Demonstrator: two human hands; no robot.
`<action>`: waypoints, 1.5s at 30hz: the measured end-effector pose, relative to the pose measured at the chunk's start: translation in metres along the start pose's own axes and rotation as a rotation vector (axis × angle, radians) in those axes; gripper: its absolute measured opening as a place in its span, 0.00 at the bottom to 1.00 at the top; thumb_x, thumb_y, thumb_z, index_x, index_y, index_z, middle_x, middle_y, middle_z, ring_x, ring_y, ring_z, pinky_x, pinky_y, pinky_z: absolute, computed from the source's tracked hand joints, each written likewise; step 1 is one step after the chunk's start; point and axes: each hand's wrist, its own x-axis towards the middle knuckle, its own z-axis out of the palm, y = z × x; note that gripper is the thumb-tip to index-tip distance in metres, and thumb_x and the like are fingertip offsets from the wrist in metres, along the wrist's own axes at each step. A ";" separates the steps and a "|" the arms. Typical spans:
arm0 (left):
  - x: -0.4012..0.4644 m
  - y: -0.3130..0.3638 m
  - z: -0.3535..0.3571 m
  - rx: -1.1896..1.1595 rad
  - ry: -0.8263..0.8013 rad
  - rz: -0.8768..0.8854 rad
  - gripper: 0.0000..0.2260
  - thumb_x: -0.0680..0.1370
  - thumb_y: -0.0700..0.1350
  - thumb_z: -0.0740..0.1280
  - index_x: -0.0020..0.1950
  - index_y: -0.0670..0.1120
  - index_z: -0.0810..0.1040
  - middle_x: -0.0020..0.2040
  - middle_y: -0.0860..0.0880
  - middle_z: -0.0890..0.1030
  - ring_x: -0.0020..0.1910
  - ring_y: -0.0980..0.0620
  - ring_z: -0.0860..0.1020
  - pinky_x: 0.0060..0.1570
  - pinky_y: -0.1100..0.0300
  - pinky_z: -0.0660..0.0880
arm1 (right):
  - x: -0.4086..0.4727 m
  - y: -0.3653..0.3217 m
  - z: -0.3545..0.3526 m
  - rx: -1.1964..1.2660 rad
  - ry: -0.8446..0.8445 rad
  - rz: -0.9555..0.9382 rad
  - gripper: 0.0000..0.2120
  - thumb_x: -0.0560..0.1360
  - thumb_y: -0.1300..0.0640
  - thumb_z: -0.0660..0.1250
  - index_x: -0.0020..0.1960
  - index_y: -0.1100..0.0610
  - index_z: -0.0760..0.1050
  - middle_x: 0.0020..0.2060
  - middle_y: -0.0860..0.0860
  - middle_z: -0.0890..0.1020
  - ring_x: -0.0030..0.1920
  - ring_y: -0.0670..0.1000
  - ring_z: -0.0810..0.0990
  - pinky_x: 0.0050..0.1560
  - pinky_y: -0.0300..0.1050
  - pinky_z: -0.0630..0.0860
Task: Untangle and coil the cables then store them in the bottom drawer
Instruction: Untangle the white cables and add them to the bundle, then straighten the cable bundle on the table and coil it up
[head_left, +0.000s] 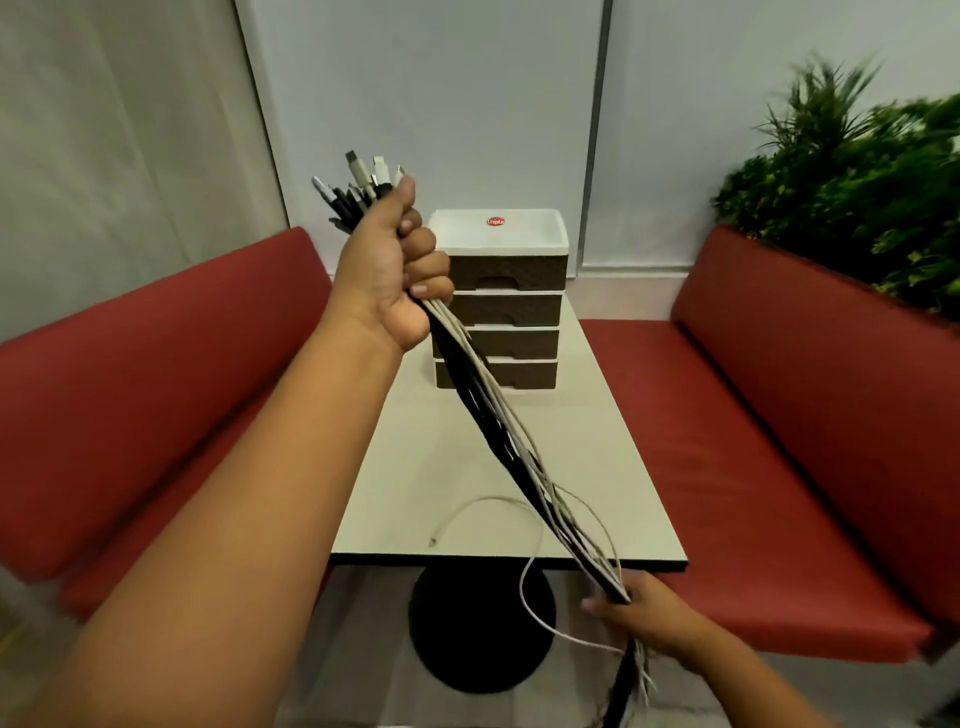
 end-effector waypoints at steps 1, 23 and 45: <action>0.002 -0.001 -0.004 -0.027 0.007 0.002 0.21 0.81 0.54 0.61 0.30 0.50 0.62 0.20 0.55 0.56 0.17 0.59 0.53 0.17 0.68 0.51 | 0.001 0.002 -0.017 -0.045 0.107 0.004 0.05 0.76 0.56 0.71 0.42 0.56 0.79 0.34 0.44 0.81 0.35 0.43 0.78 0.37 0.36 0.73; 0.070 -0.026 -0.200 -0.189 0.257 0.055 0.23 0.80 0.49 0.59 0.26 0.51 0.60 0.19 0.54 0.55 0.15 0.57 0.53 0.16 0.67 0.50 | 0.160 -0.064 -0.085 -0.521 0.416 0.073 0.16 0.74 0.48 0.71 0.34 0.53 0.69 0.29 0.49 0.75 0.38 0.57 0.77 0.32 0.47 0.63; 0.095 -0.100 -0.365 0.081 0.575 -0.119 0.21 0.75 0.55 0.67 0.29 0.52 0.62 0.24 0.54 0.56 0.22 0.57 0.55 0.24 0.63 0.60 | 0.271 -0.228 0.188 -0.438 -0.019 -0.277 0.10 0.71 0.50 0.67 0.47 0.48 0.67 0.31 0.47 0.76 0.35 0.51 0.74 0.36 0.47 0.67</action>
